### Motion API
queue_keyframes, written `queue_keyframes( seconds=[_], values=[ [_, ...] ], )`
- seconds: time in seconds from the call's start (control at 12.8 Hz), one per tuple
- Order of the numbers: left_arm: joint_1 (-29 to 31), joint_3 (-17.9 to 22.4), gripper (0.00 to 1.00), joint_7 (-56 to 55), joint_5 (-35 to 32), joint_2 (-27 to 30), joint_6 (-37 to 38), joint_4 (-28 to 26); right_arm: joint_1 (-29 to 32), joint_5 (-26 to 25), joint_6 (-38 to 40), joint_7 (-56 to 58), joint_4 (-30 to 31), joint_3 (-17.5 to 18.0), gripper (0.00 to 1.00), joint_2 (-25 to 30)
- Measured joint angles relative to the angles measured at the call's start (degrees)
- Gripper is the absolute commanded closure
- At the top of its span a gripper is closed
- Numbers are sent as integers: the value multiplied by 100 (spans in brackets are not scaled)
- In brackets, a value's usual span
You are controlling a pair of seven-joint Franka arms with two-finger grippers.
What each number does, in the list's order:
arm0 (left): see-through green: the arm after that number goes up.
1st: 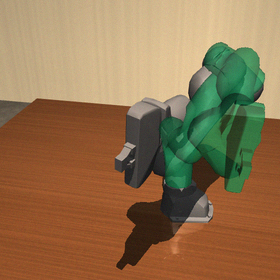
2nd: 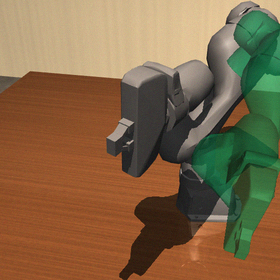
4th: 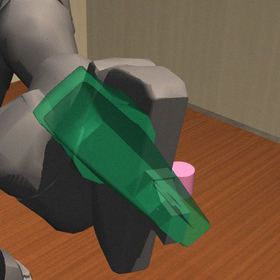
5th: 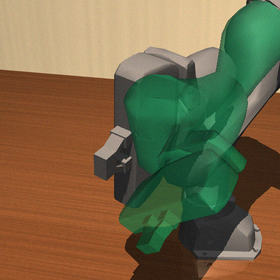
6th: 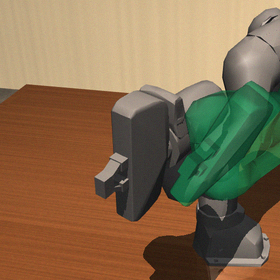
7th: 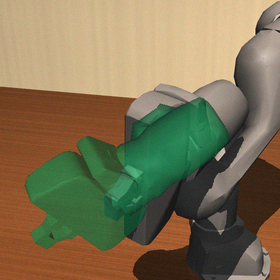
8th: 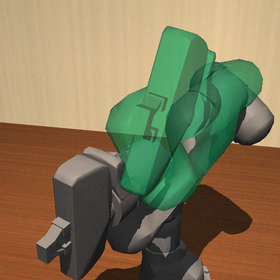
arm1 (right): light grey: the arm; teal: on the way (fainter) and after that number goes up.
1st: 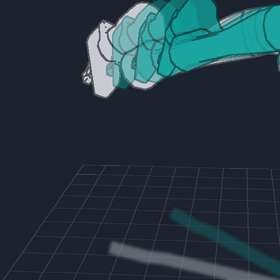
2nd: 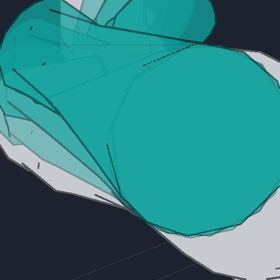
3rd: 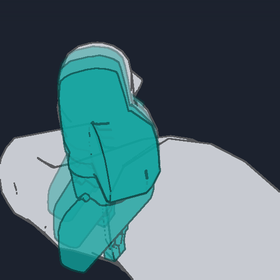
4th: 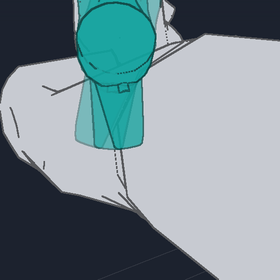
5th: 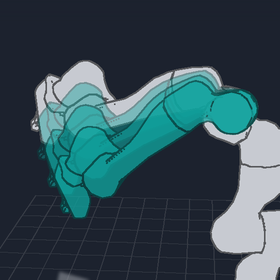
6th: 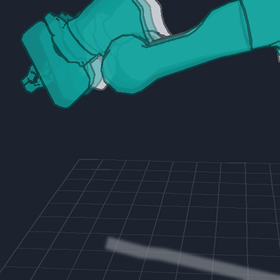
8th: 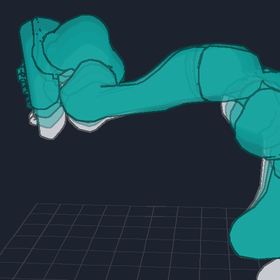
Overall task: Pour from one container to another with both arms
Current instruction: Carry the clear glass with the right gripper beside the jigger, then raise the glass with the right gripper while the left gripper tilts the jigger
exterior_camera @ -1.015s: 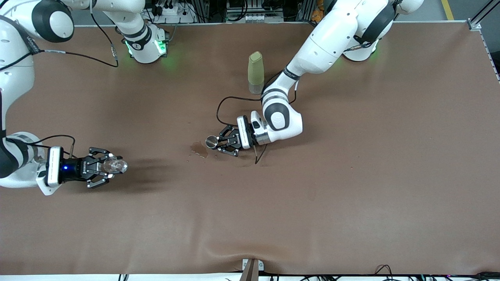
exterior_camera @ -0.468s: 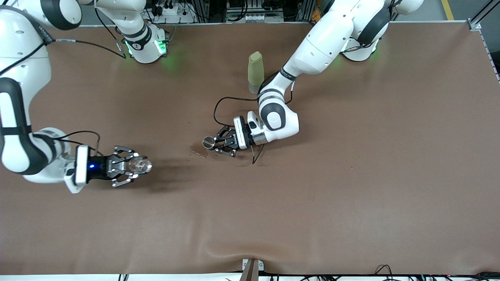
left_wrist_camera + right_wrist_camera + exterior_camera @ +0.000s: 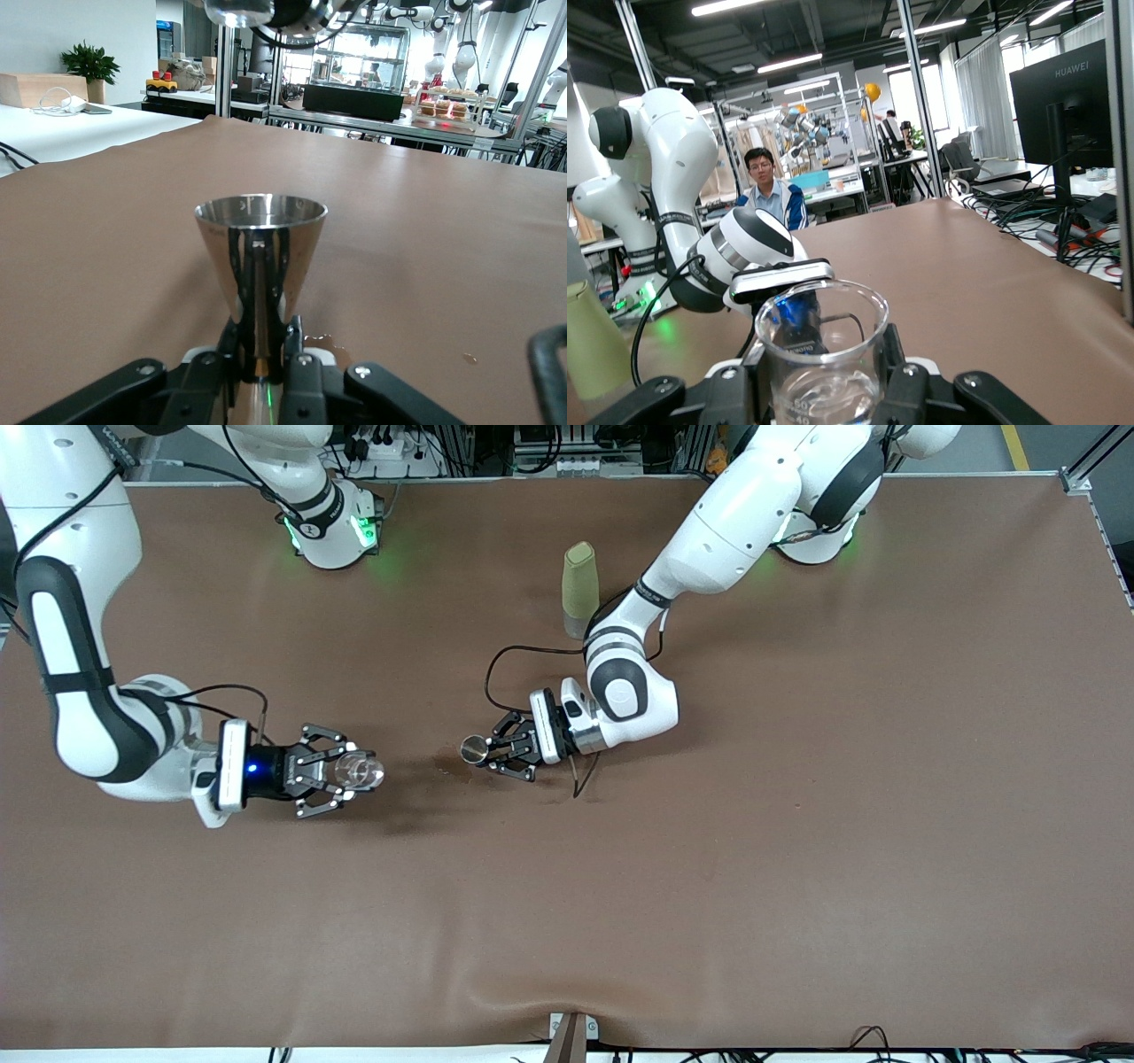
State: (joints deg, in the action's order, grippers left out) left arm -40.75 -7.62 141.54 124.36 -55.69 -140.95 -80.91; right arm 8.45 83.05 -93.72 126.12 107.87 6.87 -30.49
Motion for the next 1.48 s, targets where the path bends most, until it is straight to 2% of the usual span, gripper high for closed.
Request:
queue_keyframes(
  seconds=[0.31,0.62,0.78,1.09,1.48],
  values=[
    [-5,0,100,0,0,-1,-54,3,-529,728,-343,178,822,0,63,259],
    [-7,0,100,0,46,-2,-102,6,-914,1025,-838,227,1322,0,65,753],
    [-35,0,100,0,90,-3,-113,6,-1076,1187,-958,224,1467,0,66,941],
    [-76,0,100,0,136,-3,-139,8,-1457,1609,-1056,108,1679,0,68,974],
    [-76,5,100,0,137,-3,-174,8,-1547,1694,-1066,-423,1726,-5,72,996]
  ],
)
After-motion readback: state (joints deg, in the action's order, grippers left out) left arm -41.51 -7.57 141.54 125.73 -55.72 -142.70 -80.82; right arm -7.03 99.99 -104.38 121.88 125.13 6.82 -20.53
